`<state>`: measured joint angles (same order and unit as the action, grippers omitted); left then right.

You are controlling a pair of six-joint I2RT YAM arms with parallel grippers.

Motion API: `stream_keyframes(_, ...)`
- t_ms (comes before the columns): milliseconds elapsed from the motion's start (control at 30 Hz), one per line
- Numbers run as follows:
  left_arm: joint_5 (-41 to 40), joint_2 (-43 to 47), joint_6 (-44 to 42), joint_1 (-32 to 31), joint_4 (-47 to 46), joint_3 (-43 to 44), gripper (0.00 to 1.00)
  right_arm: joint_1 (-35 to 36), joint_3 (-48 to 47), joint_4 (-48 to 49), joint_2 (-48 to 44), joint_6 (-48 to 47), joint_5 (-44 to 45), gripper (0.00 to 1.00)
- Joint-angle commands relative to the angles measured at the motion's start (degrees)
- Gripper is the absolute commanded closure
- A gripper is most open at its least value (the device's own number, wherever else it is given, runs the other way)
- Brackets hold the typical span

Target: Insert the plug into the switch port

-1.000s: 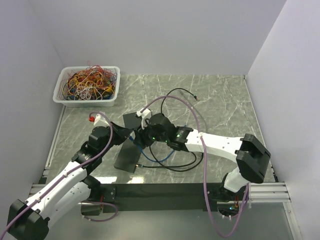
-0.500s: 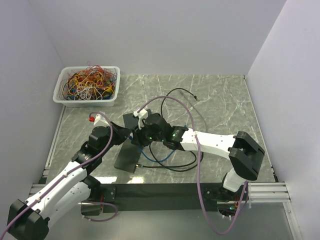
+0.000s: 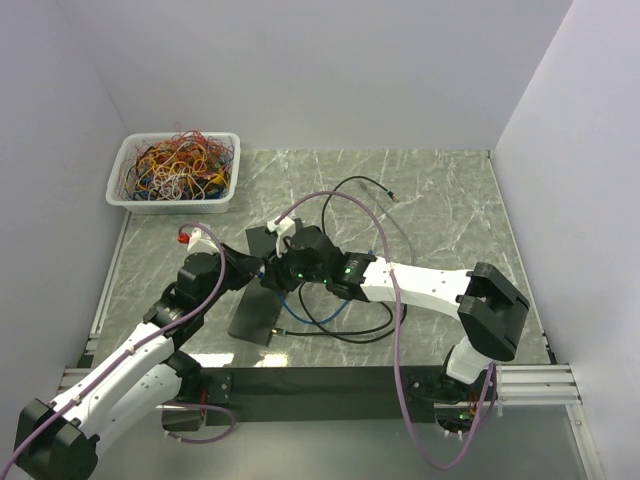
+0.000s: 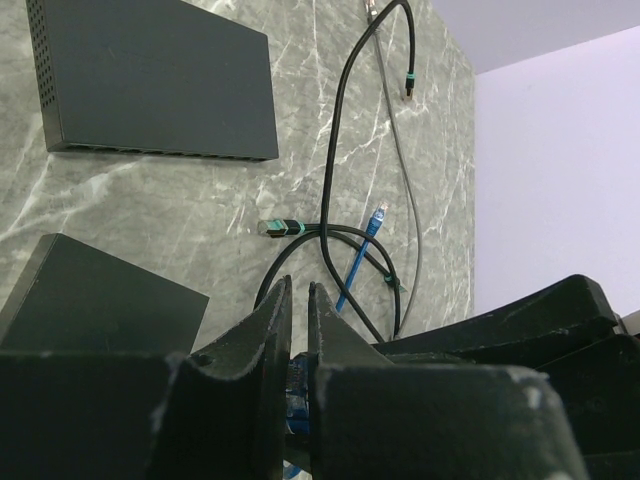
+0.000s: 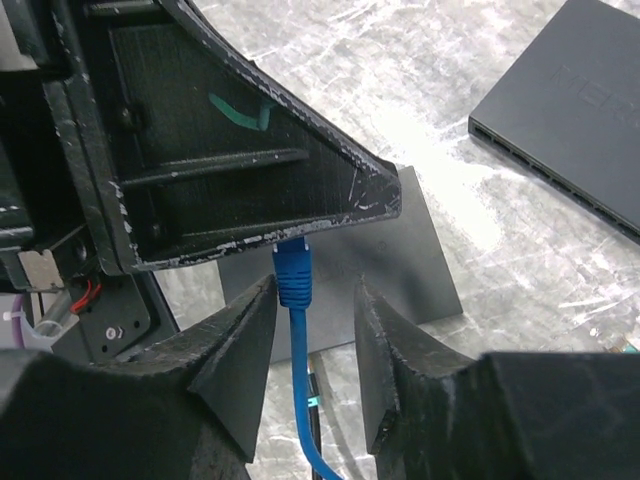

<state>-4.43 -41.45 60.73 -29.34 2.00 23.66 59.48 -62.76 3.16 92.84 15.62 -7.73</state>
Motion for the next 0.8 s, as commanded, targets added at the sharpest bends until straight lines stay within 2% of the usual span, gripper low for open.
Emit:
stream_keyframes(0,-0.4,0.7,-0.4,-0.1,-1.3,0.5,0.99,0.4,-1.3,3.1,-1.3,0.6,0.4,0.57)
stream_keyframes(133,-0.6,0.8,-0.6,-0.1,-1.0,0.7,1.00,0.4,-1.6,3.2,-0.6,1.0,0.4,0.64)
stream_keyframes(167,-0.6,0.8,-0.6,-0.1,-1.0,0.7,1.00,0.4,-1.3,3.4,-0.7,1.2,0.4,0.71)
stream_keyframes(233,-0.6,0.8,-0.6,-0.2,-1.0,0.6,0.99,0.4,-0.8,4.1,-0.9,1.4,0.5,0.76)
stream_keyframes(267,-0.5,0.9,-0.5,-0.1,-1.1,0.5,0.99,0.3,-0.7,4.2,-0.9,1.4,0.7,0.84)
stream_keyframes(367,-0.4,0.8,-0.7,-0.1,-1.4,0.3,0.99,0.3,0.0,4.7,-1.2,1.5,1.1,0.97)
stream_keyframes(467,-0.2,0.3,-1.1,-0.1,-1.1,0.4,0.98,0.5,1.3,5.2,-2.1,1.5,1.7,1.00)
stream_keyframes(500,-0.3,0.1,-1.3,-0.1,-0.9,0.5,0.86,0.4,1.8,5.3,-2.4,1.5,2.3,1.00)
stream_keyframes(567,-1.0,-0.2,-2.0,-0.1,0.2,0.6,0.70,0.3,3.3,4.9,-3.2,1.3,3.0,1.00)
stream_keyframes(600,-1.5,-0.2,-2.2,-0.1,0.6,0.5,0.56,0.3,3.8,4.8,-3.4,1.3,3.6,1.00)
stream_keyframes(667,-2.1,-0.2,-2.9,0.0,1.2,0.1,0.43,0.4,5.9,3.9,-4.1,1.0,5.3,1.00)
stream_keyframes(700,-2.4,0.1,-3.1,0.0,1.5,0.0,0.33,0.3,7.5,3.6,-4.4,1.1,6.0,1.00)
stream_keyframes(767,-3.7,0.1,-3.4,0.0,1.8,-0.9,0.25,0.3,9.0,2.0,-4.9,1.5,7.6,1.00)
